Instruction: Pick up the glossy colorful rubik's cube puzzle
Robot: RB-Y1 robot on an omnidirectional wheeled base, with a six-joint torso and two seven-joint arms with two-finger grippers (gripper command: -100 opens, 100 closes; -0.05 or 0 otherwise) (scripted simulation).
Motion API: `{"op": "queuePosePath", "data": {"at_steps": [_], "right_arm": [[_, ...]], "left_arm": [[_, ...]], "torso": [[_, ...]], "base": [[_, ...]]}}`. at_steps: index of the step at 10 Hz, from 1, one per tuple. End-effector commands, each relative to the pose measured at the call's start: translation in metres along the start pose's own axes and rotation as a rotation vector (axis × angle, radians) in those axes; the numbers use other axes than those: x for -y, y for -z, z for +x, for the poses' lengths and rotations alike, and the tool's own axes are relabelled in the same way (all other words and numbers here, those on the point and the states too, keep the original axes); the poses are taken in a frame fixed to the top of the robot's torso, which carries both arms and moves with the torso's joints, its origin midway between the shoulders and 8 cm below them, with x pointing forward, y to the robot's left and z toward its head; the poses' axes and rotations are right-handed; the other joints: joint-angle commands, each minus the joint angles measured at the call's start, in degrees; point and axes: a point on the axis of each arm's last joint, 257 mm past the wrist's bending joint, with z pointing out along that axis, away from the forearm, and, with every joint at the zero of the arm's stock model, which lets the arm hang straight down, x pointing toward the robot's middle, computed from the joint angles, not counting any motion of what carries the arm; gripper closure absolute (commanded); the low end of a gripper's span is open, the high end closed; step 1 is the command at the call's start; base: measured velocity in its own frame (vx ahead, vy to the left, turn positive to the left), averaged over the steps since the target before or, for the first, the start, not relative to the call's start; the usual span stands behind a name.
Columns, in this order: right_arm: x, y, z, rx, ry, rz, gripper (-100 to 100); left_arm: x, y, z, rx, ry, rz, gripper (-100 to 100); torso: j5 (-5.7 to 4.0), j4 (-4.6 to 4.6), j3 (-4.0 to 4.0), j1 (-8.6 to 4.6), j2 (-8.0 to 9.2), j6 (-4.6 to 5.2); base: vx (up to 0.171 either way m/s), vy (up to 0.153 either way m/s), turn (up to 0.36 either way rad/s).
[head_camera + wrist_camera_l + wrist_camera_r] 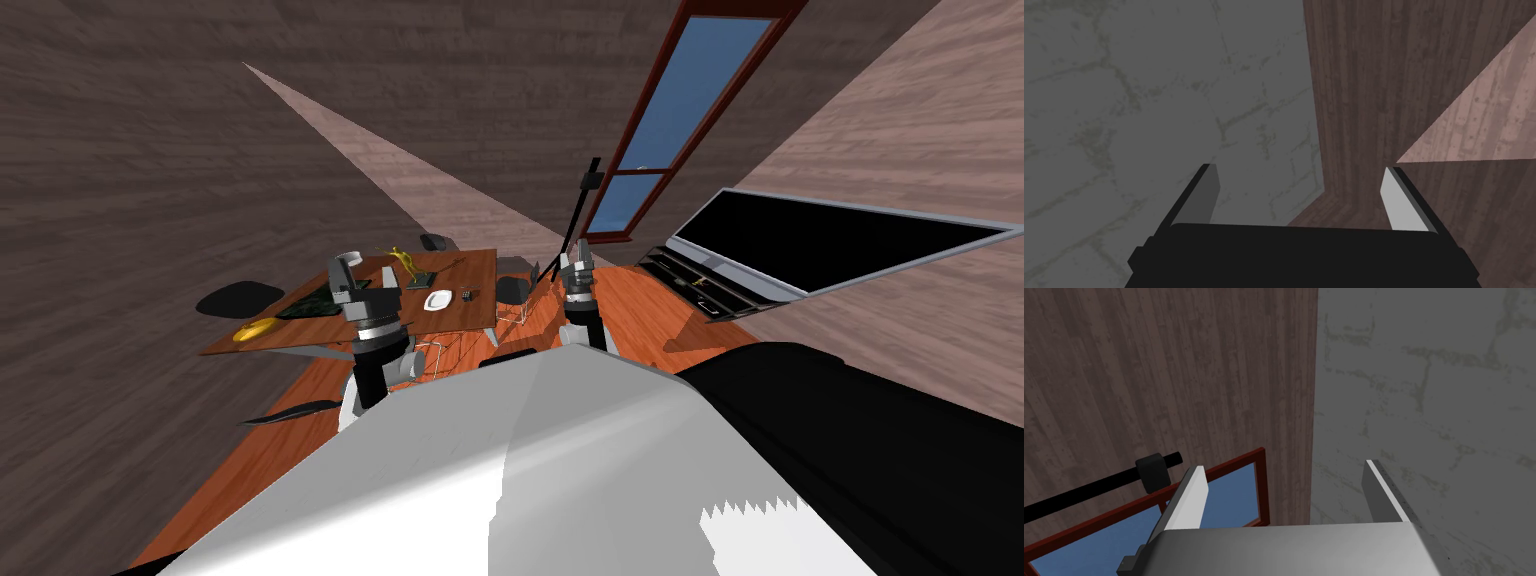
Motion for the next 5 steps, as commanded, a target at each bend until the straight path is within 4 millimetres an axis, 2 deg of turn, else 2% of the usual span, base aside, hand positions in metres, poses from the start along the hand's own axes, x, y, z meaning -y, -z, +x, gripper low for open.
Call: {"op": "queuePosePath", "data": {"at_steps": [1,2,3,5], "right_arm": [[0.000,0.000,0.000,0.000,0.000,0.000,0],[0.000,0.000,0.000,0.000,0.000,0.000,0],[0.000,0.000,0.000,0.000,0.000,0.000,0],[0.000,0.000,0.000,0.000,0.000,0.000,0]], "left_arm": [[-0.015,-0.001,0.000,-0.005,0.007,-0.029,-100],[-0.035,-0.002,-0.002,-0.015,0.018,-0.075,-100],[-0.038,-0.001,-0.002,-0.014,0.018,-0.082,-100],[-0.077,-0.003,-0.009,-0.025,0.040,-0.173,-100]], "torso": [[0.00,0.00,0.00,0.00,0.00,0.00],[0.00,-0.01,-0.03,0.04,-0.06,0.00],[-0.01,-0.01,-0.03,-0.05,-0.05,0.01],[0.00,-0.01,-0.03,0.00,-0.04,0.00]], "base": [[-0.033,-0.053,0.011],[-0.044,-0.078,0.010],[-0.039,-0.065,0.010],[-0.078,-0.086,0.021]]}}
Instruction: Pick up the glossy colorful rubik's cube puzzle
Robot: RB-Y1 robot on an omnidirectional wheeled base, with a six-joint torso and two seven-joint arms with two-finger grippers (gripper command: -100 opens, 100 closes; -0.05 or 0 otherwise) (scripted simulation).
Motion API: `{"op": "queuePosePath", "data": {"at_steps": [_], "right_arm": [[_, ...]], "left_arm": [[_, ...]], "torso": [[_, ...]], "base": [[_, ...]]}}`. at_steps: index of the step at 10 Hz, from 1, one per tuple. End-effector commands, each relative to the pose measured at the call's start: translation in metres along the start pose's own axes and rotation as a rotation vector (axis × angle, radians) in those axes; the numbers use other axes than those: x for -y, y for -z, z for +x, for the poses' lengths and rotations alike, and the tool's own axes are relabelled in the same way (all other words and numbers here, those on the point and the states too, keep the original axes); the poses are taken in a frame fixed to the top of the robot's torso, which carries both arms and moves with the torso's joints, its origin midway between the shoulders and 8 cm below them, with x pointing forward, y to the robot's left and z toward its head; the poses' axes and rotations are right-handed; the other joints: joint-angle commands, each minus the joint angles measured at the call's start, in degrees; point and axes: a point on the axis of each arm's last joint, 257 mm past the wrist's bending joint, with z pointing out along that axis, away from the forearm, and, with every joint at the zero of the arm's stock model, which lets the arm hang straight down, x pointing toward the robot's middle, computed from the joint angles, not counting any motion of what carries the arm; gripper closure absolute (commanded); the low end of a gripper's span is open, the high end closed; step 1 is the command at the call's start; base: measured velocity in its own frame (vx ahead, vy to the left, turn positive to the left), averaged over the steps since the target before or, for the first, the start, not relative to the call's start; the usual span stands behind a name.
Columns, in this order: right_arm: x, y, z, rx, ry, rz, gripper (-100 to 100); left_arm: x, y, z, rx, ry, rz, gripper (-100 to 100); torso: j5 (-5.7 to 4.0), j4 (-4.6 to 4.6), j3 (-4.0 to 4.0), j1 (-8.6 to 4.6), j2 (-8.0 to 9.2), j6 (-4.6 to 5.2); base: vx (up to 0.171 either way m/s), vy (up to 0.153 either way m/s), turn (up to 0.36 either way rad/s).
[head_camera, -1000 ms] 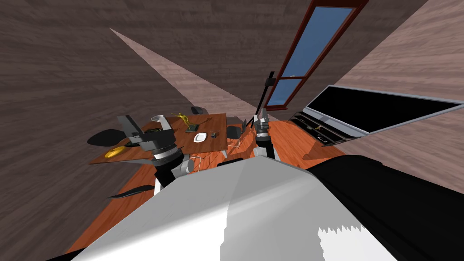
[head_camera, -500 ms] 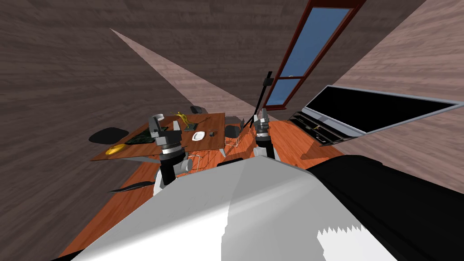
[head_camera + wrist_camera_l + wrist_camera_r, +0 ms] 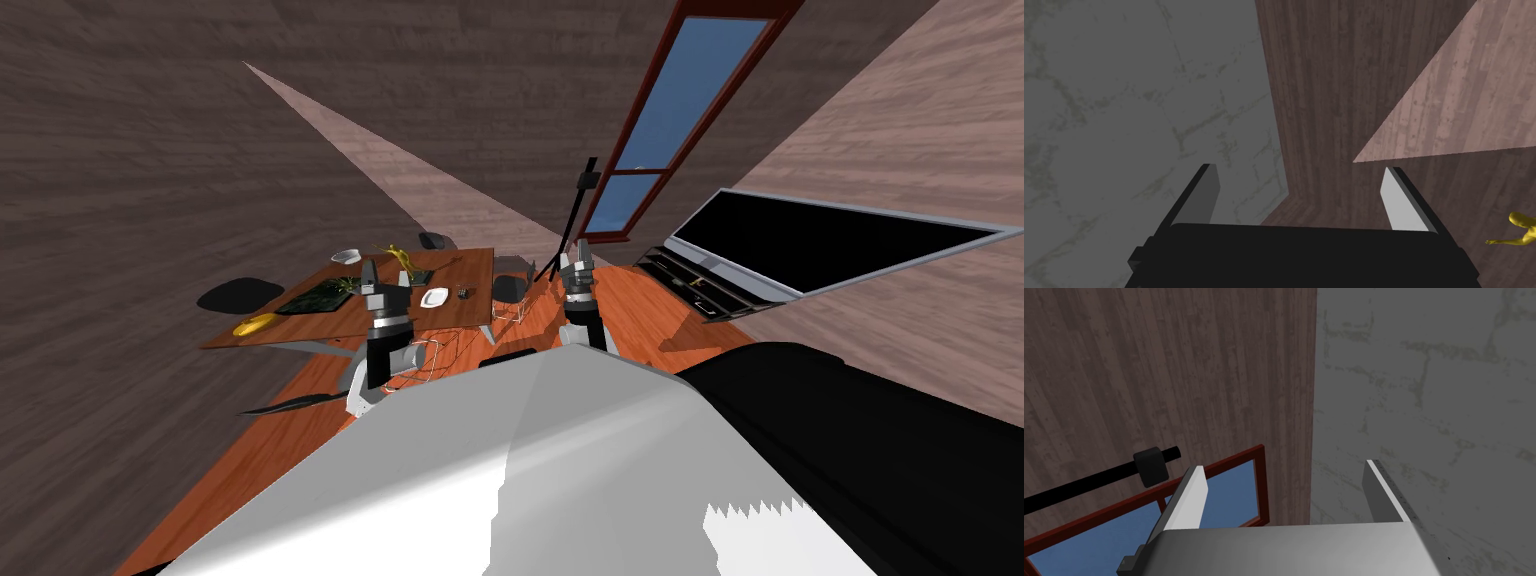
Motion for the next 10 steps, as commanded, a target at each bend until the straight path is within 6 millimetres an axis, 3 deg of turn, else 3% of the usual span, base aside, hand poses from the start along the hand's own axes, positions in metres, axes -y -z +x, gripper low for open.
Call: {"op": "queuePosePath", "data": {"at_steps": [1,2,3,6,10], "right_arm": [[0.000,0.000,0.000,0.000,0.000,0.000,0],[0.000,0.000,0.000,0.000,0.000,0.000,0],[0.000,0.000,0.000,0.000,0.000,0.000,0],[0.000,0.000,0.000,0.000,0.000,0.000,0],[0.000,0.000,0.000,0.000,0.000,0.000,0]], "left_arm": [[-0.019,0.003,-0.005,0.003,0.008,-0.056,-100],[-0.041,0.001,-0.012,0.005,0.019,-0.107,-100],[-0.045,0.002,-0.013,0.007,0.019,-0.119,-100],[-0.083,-0.005,-0.029,0.021,0.042,-0.218,-100],[-0.125,0.004,-0.046,0.051,0.052,-0.320,-100]], "torso": [[0.00,0.00,0.00,0.00,0.00,0.00],[-0.01,0.01,0.01,0.02,-0.01,-0.01],[0.00,0.01,0.01,0.04,0.01,-0.01],[0.01,-0.03,-0.09,0.11,-0.18,-0.01],[0.03,-0.03,-0.10,0.20,-0.19,-0.01]], "base": [[-0.083,-0.096,0.012],[-0.084,-0.087,0.018],[-0.056,-0.069,0.010],[-0.038,-0.074,0.015],[-0.035,-0.051,0.006]]}}
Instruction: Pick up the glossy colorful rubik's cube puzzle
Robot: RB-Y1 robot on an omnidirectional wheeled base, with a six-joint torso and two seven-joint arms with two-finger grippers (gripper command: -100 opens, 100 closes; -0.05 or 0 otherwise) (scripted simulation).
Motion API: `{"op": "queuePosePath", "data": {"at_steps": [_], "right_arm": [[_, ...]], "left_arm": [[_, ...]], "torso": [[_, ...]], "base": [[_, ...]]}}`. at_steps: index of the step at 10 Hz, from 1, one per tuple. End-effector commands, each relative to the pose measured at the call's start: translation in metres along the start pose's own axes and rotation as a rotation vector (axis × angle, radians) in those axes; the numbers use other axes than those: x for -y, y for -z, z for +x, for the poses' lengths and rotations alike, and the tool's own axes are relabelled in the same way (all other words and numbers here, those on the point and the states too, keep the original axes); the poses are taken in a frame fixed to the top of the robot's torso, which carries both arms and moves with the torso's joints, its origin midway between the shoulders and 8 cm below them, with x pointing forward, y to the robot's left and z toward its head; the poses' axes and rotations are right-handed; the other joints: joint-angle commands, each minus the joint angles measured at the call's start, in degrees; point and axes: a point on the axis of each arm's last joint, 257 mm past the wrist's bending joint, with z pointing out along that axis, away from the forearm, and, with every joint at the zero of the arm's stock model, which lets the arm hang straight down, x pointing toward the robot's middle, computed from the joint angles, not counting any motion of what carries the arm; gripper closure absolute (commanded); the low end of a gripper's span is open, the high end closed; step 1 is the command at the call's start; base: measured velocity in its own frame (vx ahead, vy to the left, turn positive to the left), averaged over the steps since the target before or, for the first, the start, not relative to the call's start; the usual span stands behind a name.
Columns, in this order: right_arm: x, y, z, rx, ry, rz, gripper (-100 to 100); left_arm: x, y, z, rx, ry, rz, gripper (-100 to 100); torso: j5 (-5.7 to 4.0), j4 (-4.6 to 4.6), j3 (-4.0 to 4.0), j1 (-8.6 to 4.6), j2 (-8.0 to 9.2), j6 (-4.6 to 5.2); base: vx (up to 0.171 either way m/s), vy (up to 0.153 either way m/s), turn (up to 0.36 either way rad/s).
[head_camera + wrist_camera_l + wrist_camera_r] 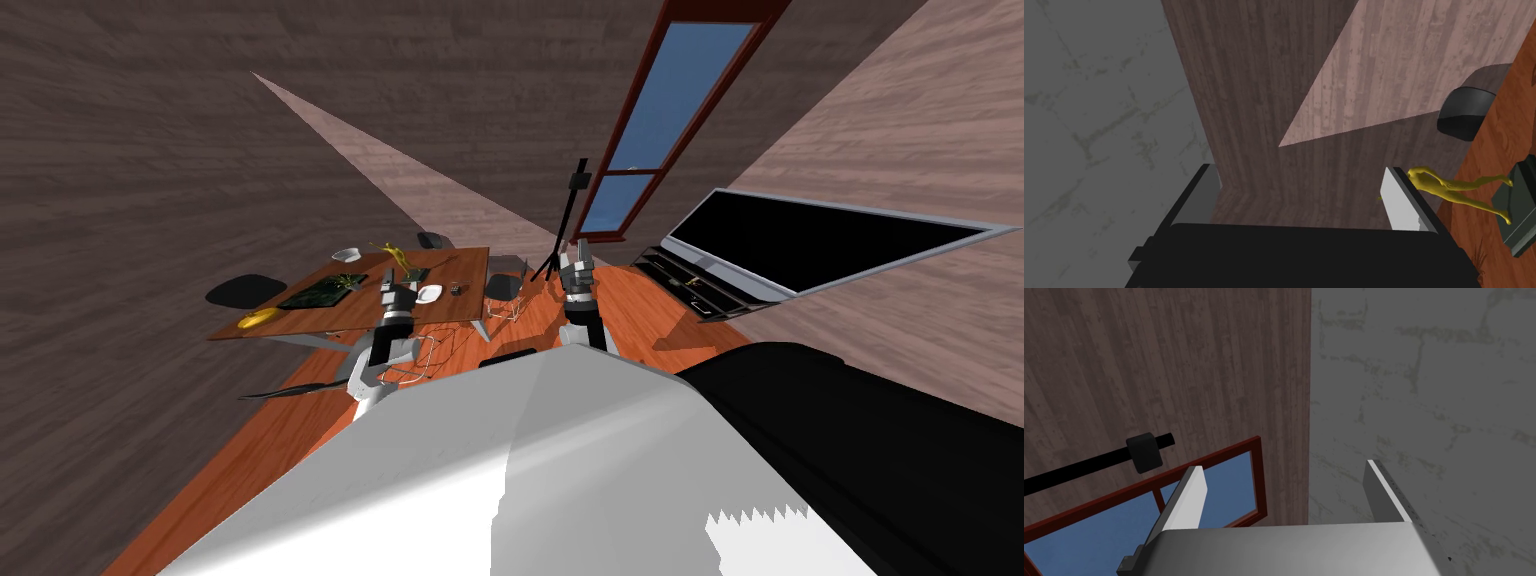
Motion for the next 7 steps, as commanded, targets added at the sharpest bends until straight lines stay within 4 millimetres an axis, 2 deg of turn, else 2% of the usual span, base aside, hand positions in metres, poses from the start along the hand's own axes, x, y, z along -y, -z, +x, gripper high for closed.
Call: {"op": "queuePosePath", "data": {"at_steps": [1,2,3,5,6,7], "right_arm": [[0.000,0.000,0.000,0.000,0.000,0.000,0],[0.000,0.000,0.000,0.000,0.000,0.000,0],[0.000,0.000,0.000,0.000,0.000,0.000,0],[0.000,0.000,0.000,0.000,0.000,0.000,0],[0.000,0.000,0.000,0.000,0.000,0.000,0],[0.000,0.000,0.000,0.000,0.000,0.000,0]], "left_arm": [[-0.019,-0.008,-0.013,0.020,0.017,-0.058,-100],[-0.034,-0.004,-0.019,0.032,0.016,-0.088,-100],[-0.047,-0.011,-0.031,0.053,0.033,-0.129,-100],[-0.062,-0.007,-0.037,0.065,0.032,-0.163,-100],[-0.069,-0.014,-0.049,0.088,0.051,-0.198,-100],[-0.086,-0.008,-0.055,0.102,0.051,-0.232,-100]], "torso": [[0.00,0.00,0.00,0.00,0.00,0.00],[-0.01,-0.01,-0.01,-0.08,-0.02,0.00],[-0.01,-0.01,-0.01,-0.06,-0.02,0.00],[-0.01,0.00,0.00,-0.05,0.00,0.00],[0.01,0.00,-0.01,0.07,-0.03,0.00],[0.01,-0.01,-0.02,0.05,-0.03,0.00]], "base": [[-0.028,-0.084,0.014],[-0.032,-0.074,0.011],[-0.028,-0.082,0.007],[-0.029,-0.050,0.006],[-0.029,-0.047,0.006],[-0.018,-0.053,0.007]]}}
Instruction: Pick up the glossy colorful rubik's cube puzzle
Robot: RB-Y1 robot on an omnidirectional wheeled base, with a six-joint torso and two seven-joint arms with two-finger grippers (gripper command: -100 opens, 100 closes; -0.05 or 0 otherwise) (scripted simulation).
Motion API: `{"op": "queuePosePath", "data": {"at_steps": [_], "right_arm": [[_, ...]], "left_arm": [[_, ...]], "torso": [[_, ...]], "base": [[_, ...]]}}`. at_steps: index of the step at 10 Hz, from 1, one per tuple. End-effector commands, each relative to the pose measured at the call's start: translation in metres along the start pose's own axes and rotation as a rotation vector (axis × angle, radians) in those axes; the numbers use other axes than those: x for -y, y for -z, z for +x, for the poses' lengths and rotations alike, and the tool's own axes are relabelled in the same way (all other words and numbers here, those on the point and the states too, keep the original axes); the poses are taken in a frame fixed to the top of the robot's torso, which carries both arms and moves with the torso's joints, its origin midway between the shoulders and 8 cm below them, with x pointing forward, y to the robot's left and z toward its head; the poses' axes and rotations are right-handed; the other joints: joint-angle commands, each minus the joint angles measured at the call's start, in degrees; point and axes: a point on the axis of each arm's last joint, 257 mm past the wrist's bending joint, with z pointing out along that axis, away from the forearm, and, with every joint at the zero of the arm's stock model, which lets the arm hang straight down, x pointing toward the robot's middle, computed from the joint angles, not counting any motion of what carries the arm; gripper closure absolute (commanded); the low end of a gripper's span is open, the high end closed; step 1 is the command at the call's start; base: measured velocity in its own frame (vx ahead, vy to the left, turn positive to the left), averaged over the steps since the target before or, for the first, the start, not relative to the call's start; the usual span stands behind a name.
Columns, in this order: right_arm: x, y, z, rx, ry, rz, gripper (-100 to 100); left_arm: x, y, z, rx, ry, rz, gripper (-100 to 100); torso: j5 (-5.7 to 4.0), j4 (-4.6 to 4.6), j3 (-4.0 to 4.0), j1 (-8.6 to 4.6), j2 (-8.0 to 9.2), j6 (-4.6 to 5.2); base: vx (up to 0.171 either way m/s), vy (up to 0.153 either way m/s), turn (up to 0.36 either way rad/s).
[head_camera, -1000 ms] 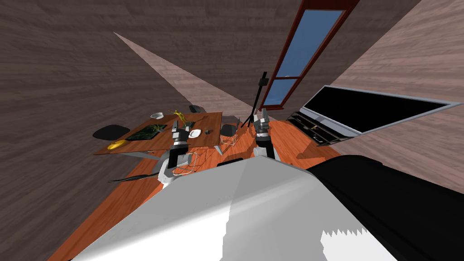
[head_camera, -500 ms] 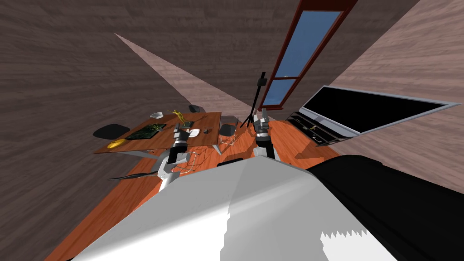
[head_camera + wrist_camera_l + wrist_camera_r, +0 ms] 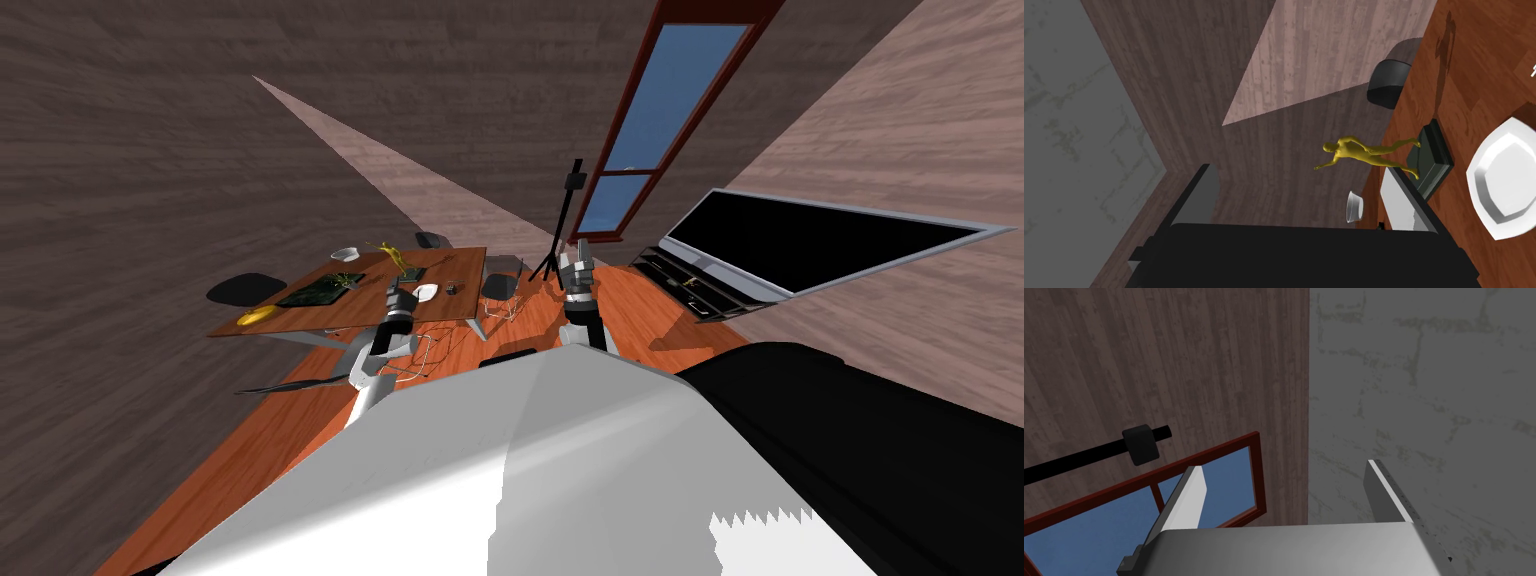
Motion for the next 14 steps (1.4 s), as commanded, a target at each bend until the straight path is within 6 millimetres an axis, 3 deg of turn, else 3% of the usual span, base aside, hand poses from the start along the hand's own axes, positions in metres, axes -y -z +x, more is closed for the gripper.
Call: {"op": "queuePosePath", "data": {"at_steps": [1,4,5,8,11,12,14], "right_arm": [[0.000,0.000,0.000,0.000,0.000,0.000,0],[0.000,0.000,0.000,0.000,0.000,0.000,0],[0.000,0.000,0.000,0.000,0.000,0.000,0],[0.000,0.000,0.000,0.000,0.000,0.000,0],[0.000,0.000,0.000,0.000,0.000,0.000,0],[0.000,0.000,0.000,0.000,0.000,0.000,0],[0.000,0.000,0.000,0.000,0.000,0.000,0]], "left_arm": [[-0.011,-0.009,-0.020,0.035,0.025,-0.051,-100],[-0.054,-0.009,-0.051,0.103,0.051,-0.168,-100],[-0.054,-0.009,-0.051,0.103,0.051,-0.168,-100],[-0.079,-0.015,-0.086,0.185,0.113,-0.260,-100],[-0.118,-0.004,-0.116,0.263,0.152,-0.371,-100],[-0.119,-0.007,-0.128,0.295,0.190,-0.389,-100],[-0.143,0.003,-0.150,0.360,0.234,-0.457,-100]], "torso": [[0.00,0.00,0.00,0.00,0.00,0.00],[-0.04,-0.01,-0.03,-0.15,-0.06,0.00],[-0.02,-0.01,-0.02,-0.06,-0.03,-0.01],[0.00,-0.02,-0.05,0.01,-0.08,-0.01],[-0.03,-0.03,-0.09,-0.08,-0.17,0.00],[-0.01,-0.04,-0.10,-0.02,-0.17,-0.01],[0.00,-0.05,-0.12,0.01,-0.21,-0.01]], "base": [[-0.014,-0.080,0.005],[-0.008,-0.080,0.005],[-0.011,-0.020,0.004],[0.000,-0.059,-0.002],[0.021,-0.066,-0.002],[0.041,-0.066,-0.009],[0.040,-0.056,-0.006]]}}
